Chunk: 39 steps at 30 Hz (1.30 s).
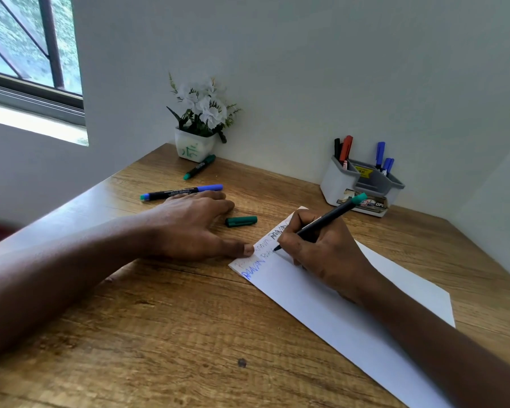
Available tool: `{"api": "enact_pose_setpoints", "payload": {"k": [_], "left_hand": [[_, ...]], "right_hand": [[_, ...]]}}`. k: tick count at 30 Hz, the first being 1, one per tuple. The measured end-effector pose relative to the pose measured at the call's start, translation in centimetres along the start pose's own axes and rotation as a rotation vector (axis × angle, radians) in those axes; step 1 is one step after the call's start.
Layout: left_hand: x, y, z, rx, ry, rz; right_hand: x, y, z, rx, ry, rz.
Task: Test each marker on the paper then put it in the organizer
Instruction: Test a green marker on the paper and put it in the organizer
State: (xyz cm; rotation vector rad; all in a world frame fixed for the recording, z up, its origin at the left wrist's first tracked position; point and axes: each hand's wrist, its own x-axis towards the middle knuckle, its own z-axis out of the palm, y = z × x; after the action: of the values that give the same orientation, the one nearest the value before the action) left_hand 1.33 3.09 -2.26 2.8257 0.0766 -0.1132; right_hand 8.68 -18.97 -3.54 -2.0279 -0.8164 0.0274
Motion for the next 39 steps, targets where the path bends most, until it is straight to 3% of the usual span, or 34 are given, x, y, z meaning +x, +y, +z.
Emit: {"api": "enact_pose_setpoints", "payload": {"k": [19, 24, 30, 36, 39], "left_hand": [[0.1, 0.1, 0.0, -0.028, -0.002, 0.003], [0.2, -0.2, 0.1, -0.014, 0.054, 0.044], [0.7, -0.7, 0.9, -0.064, 0.366, 0.133], [1.0, -0.2, 1.2, 0.031, 0.383, 0.121], [1.1, 0.0, 1.2, -0.058, 0.455, 0.129]], "right_hand": [[0.0, -0.1, 0.1, -0.061, 0.067, 0.028], [0.1, -0.1, -0.1, 0.175, 0.086, 0.144], [0.5, 0.1, -1.0, 0.556, 0.006, 0.232], [0.9, 0.3, -1.3, 0.633, -0.028, 0.249], [1.1, 0.4, -1.5, 0.656, -0.031, 0.262]]}}
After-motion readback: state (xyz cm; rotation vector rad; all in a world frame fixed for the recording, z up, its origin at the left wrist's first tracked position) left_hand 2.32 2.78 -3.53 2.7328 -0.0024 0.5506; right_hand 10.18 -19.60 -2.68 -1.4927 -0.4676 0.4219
